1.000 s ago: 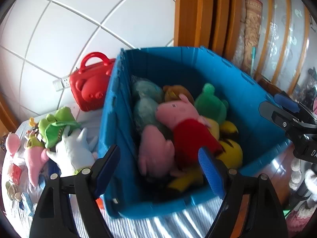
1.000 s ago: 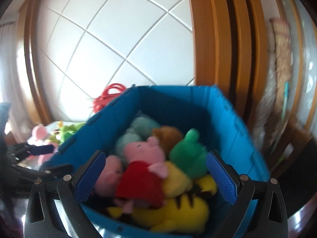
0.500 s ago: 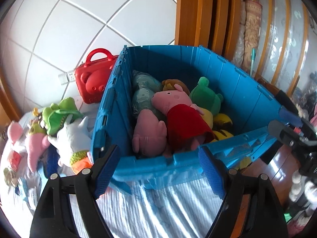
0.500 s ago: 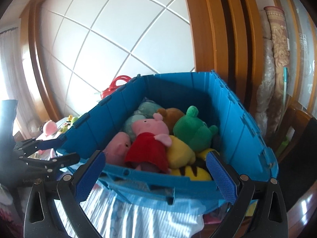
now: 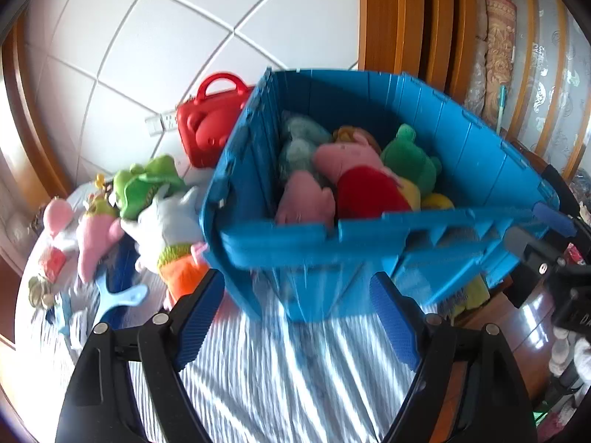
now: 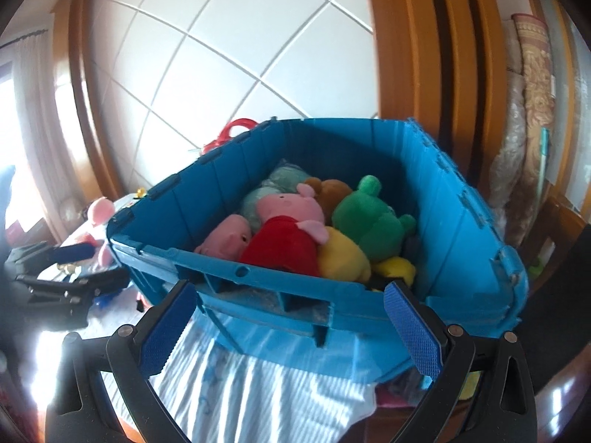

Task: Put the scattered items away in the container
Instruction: 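Open both tools and withdraw them from the blue crate, then move both tools back over the table toward the pink Patrick Star plush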

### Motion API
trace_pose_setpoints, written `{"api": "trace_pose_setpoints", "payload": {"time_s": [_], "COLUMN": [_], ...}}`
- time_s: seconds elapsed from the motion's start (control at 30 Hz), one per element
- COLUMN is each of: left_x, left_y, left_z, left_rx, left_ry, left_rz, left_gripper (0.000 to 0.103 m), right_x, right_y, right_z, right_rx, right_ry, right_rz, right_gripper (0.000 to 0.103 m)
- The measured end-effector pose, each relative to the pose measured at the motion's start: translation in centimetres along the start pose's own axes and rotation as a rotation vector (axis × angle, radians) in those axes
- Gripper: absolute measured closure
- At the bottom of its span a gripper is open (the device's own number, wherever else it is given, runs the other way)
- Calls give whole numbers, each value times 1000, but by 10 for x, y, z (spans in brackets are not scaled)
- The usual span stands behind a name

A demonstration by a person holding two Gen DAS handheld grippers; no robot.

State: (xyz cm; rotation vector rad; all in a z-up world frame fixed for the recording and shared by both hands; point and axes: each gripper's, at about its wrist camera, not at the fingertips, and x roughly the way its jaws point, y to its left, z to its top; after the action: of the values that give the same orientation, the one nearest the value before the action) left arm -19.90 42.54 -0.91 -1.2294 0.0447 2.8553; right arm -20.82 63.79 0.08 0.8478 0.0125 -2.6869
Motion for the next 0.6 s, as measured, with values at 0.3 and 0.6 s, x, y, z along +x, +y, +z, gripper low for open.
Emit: {"api": "trace_pose_setpoints", "payload": {"time_s": [0.3, 0.6], "left_x": [-20, -40], "left_y": [36, 135], "left_z": [-20, -71], "left_rx": [-18, -82], "left_ry": [-38, 13], "left_rz": [-12, 33], "left_gripper": [22, 22], "right_x": [-20, -20], "right_y": [18, 89], "right_z": [-7, -30], "right_rx": [-10, 14], "right_ry": [4, 11], "right_rz": [-71, -38], "right_gripper": [0, 0]}}
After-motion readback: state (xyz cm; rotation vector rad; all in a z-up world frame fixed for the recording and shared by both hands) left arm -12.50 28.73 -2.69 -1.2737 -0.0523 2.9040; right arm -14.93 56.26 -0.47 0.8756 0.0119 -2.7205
